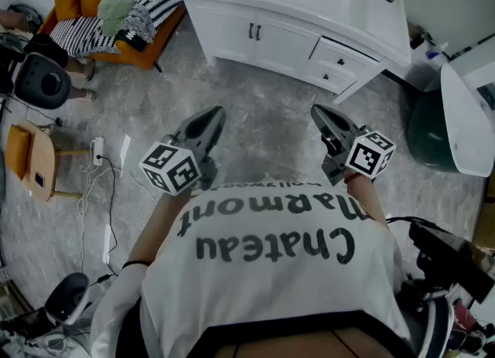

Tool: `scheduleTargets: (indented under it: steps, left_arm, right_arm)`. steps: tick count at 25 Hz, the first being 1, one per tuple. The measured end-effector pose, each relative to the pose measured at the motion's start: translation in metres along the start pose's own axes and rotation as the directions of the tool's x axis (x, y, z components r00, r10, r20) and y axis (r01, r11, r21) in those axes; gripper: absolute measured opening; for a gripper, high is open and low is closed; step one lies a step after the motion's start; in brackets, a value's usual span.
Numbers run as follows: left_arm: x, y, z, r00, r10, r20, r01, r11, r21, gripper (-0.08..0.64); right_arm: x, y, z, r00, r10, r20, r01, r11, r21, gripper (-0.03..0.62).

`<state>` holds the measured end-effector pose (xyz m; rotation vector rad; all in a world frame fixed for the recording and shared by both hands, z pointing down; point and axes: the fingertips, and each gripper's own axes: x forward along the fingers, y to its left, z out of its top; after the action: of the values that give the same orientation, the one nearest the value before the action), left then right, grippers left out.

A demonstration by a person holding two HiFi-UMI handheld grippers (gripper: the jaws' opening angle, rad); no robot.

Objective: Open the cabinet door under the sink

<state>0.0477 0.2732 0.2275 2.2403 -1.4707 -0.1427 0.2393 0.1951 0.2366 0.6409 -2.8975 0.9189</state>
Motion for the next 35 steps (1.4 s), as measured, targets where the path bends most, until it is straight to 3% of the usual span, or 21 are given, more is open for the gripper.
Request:
scheduleTargets:
  steps: [14,17,24,30,35]
  left_arm:
    - [0.013,-0.003,0.001,1.000,-0.014,-0.006,0.014,1.000,0.014,0.009]
    - [0.016,-0.005,0.003,0.999,-0.042,0.022,0.042,0.999,0.032,0.009]
    - [0.020,0.000,0.003,0.998,-0.030,0.046,0.026,0.997,0.075,0.009]
    - [0.015,0.010,0.005,1.000,0.017,0.022,-0.019,0.998,0.064,0.009]
    - [0.043,0.019,0.005,0.999,-0.029,-0.013,0.030,0.998,0.063,0.009]
  right_arm:
    - [-0.009,-0.013,0.004,0.999,-0.019,0.027,0.019,1.000,0.018,0.012]
    - [-0.009,-0.015,0.009,0.999,-0.006,0.036,0.007,1.000,-0.017,0.012]
    - [-0.003,-0.037,0.015,0.995,-0.090,0.034,0.095,0.979,-0.181,0.012]
    - [0.010,-0.034,0.009,0.997,-0.079,0.008,0.079,0.983,-0.166,0.012]
    - [0.015,-0.050,0.010,0.993,-0.118,-0.017,0.113,0.979,-0.167,0.012]
